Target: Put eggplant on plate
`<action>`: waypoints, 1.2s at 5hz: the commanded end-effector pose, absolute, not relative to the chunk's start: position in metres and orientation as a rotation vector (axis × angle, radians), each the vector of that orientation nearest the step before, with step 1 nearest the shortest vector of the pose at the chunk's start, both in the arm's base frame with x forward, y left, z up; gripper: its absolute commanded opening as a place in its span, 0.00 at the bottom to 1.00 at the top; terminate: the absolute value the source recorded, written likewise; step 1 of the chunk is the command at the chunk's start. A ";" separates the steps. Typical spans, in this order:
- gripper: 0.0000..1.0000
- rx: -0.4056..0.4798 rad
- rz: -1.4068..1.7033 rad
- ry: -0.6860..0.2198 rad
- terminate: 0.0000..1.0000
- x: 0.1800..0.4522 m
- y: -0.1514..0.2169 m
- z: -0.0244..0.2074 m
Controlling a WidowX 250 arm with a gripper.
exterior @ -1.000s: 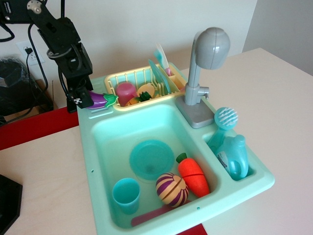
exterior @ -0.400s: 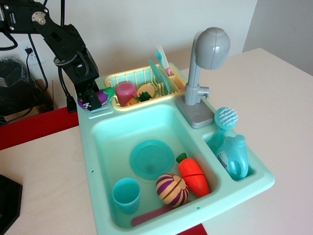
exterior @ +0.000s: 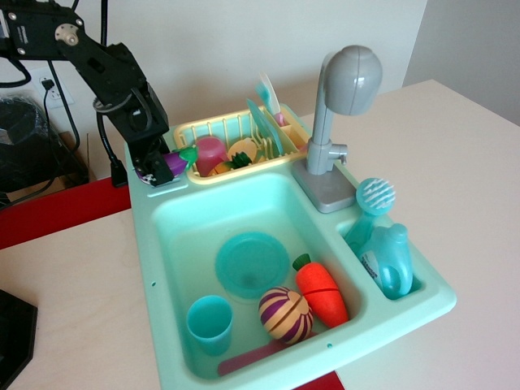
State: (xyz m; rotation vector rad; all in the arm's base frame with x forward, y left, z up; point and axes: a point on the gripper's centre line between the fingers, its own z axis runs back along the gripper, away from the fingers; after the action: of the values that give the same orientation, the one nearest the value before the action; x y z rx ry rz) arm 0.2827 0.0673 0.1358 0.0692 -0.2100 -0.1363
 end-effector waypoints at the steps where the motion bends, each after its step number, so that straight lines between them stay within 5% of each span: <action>1: 0.00 0.030 -0.213 -0.341 0.00 0.320 0.029 0.167; 3: 0.00 -0.053 -0.298 -0.273 0.00 0.338 -0.018 0.127; 6: 0.00 -0.076 -0.324 -0.169 0.00 0.335 -0.040 0.069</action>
State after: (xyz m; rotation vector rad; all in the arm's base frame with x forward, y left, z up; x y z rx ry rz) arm 0.3284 -0.0406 0.0584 -0.0900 -0.1390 -0.3080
